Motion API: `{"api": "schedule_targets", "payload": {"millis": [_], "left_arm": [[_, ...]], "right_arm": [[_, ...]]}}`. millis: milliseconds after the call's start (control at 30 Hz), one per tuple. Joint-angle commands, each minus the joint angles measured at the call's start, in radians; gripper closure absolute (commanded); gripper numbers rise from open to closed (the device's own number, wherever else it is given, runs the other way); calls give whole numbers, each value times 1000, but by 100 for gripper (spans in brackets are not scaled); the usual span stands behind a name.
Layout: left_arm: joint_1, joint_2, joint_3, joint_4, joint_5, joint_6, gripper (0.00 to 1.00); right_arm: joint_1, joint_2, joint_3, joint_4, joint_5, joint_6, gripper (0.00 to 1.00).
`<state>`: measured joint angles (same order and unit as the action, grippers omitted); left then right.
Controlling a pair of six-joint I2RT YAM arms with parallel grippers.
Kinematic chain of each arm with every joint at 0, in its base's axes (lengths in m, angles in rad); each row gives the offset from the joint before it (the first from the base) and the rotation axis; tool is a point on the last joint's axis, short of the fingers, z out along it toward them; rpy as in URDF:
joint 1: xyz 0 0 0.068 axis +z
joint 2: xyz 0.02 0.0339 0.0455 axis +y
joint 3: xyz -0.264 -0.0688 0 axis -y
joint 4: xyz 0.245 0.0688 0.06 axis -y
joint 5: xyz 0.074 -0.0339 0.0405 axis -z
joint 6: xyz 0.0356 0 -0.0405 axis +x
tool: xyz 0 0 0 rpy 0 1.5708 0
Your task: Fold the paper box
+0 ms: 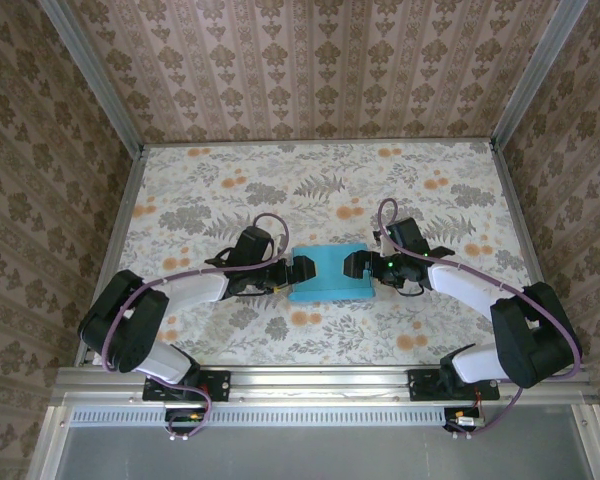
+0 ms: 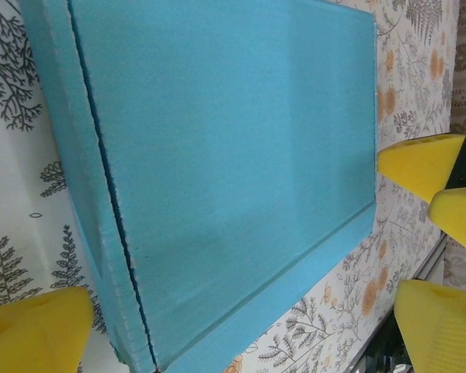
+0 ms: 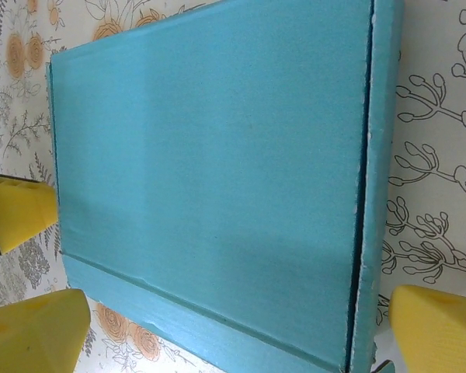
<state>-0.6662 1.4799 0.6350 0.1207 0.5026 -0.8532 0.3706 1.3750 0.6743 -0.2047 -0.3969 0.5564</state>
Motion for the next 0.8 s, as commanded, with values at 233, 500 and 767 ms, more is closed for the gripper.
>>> {"api": "schedule_targets", "payload": {"millis": [233, 500, 767], "left_arm": [[-8, 11, -1, 60, 36, -7, 0], [-9, 16, -3, 65, 35, -9, 0], [-13, 16, 2, 76, 44, -18, 0]], "right_arm": [[4, 39, 5, 33, -40, 2, 0], [4, 42, 6, 8, 2, -2, 0], [4, 24, 4, 41, -56, 13, 0]]}}
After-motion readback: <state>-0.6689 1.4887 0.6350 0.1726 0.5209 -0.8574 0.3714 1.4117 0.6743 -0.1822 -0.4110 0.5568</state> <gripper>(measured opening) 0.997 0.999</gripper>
